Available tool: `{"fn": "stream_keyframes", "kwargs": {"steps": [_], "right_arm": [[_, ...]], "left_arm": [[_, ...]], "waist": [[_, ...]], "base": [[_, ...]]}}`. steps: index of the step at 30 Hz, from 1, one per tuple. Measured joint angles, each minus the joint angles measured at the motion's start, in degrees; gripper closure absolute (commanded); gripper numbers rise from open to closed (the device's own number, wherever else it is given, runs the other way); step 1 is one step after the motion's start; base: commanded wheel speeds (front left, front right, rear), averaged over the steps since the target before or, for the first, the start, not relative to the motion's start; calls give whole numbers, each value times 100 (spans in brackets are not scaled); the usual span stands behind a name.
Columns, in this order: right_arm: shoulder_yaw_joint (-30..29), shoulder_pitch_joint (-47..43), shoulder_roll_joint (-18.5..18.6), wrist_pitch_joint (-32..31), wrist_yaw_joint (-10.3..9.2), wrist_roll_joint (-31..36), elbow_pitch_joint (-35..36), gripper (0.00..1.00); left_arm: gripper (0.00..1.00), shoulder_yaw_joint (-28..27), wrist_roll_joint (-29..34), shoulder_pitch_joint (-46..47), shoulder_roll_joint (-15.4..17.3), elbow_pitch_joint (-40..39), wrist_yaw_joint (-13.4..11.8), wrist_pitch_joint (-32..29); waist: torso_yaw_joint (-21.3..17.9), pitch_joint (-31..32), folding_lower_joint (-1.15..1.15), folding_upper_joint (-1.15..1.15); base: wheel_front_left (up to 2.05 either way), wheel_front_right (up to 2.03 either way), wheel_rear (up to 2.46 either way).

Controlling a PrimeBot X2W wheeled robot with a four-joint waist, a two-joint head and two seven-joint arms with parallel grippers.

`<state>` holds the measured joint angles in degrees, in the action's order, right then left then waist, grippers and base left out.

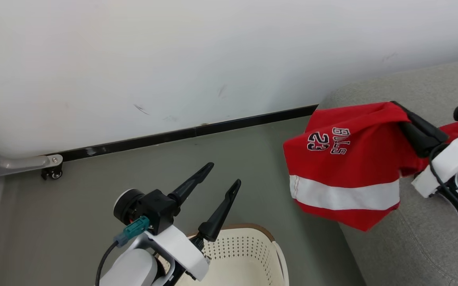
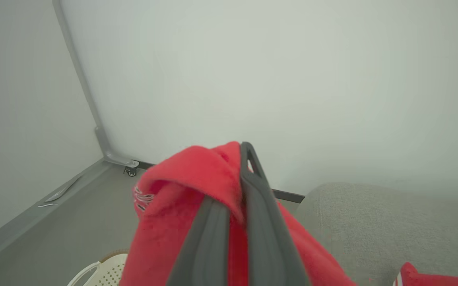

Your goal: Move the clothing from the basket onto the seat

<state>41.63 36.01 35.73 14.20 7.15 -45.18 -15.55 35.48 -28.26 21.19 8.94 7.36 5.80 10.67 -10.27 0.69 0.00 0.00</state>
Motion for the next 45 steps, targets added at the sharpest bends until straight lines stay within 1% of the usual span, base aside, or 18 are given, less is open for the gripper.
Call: {"fn": "stream_keyframes", "kwargs": {"steps": [4, 12, 16, 27, 36, 45], "right_arm": [[-454, -225, 94, 1, 0, 59, 16, 100], [-1274, -768, 205, 1, 0, 248, 118, 100], [-1602, -1066, 220, 1, 0, 355, 210, 100], [-2505, -1830, 192, 1, 0, 589, 541, 100], [-2978, -2371, -70, 1, 0, 760, 835, 100], [-3042, -2435, -253, 1, 0, 936, 1100, 100]], "left_arm": [[0, 116, 0, -72, -31, -33, 43, 8], [0, 405, -43, -74, -171, -105, 49, 57], [0, 504, -47, -74, -205, -123, 96, 92], [0, 720, -47, -74, -279, -125, 100, 127], [0, 750, -47, -73, -290, -123, 101, 186], [0, 750, 14, -73, -289, -169, 99, 203]], "waist": [[-83, -3, 0, 0], [-305, -14, 0, 0], [-446, -27, 0, 0], [-885, -92, 0, 0], [-1237, -190, 0, 0], [-1440, -374, 0, 0]], "base": [[0, 0, 0], [0, 0, 0], [0, 0, 0], [0, 0, 0], [0, 0, 0], [0, 0, 0]]}}
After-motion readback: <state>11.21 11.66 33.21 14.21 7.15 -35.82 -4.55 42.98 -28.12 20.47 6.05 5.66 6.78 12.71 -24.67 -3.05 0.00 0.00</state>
